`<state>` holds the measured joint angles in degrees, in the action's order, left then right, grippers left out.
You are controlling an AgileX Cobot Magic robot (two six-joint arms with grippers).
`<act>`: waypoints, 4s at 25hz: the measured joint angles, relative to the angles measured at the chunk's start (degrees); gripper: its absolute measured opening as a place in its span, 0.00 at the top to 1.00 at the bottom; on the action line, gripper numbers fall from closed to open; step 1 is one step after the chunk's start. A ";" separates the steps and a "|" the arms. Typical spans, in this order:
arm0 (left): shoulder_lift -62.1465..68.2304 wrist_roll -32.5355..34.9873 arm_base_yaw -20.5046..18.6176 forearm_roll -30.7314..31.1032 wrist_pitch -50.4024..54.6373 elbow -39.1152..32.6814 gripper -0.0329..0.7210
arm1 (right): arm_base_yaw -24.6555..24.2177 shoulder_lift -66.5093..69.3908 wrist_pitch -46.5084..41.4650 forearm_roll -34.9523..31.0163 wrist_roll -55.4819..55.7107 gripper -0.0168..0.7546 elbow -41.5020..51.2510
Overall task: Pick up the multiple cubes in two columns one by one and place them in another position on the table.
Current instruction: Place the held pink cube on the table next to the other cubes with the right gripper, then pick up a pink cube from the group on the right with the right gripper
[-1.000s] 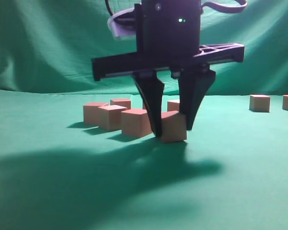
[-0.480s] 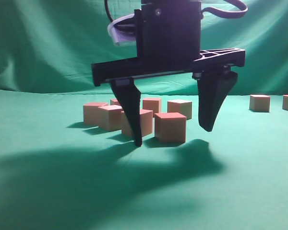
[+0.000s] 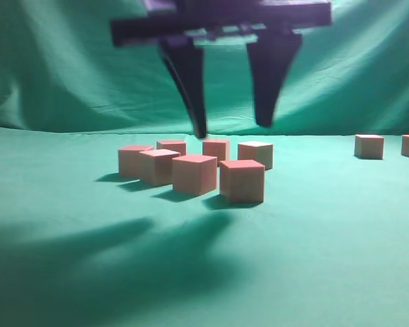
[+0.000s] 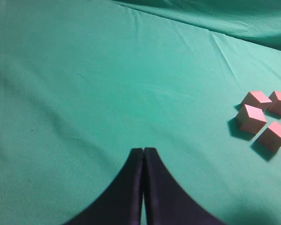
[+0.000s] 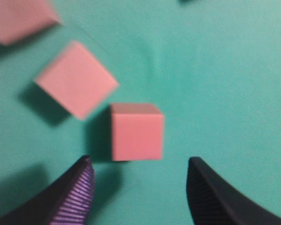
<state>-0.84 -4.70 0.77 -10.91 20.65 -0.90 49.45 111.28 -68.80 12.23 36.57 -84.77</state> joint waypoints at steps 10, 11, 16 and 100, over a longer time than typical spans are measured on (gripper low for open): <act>0.00 0.00 0.00 0.00 0.00 0.00 0.96 | 0.00 -11.89 -1.68 -4.29 -11.98 0.46 -7.11; 0.00 0.00 0.00 0.00 0.00 0.00 0.96 | 0.00 -13.56 -1.79 -2.96 -12.78 0.46 -7.11; 0.00 0.00 0.00 0.00 0.00 0.00 0.96 | 0.00 -20.58 -2.26 7.62 -14.40 0.46 -7.20; 0.00 0.00 0.00 0.00 0.00 0.00 0.96 | -51.69 5.59 7.65 -13.37 -34.74 0.64 -3.58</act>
<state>-0.84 -4.70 0.77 -10.91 20.65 -0.90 -2.23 116.87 -61.16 -1.14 1.83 -88.35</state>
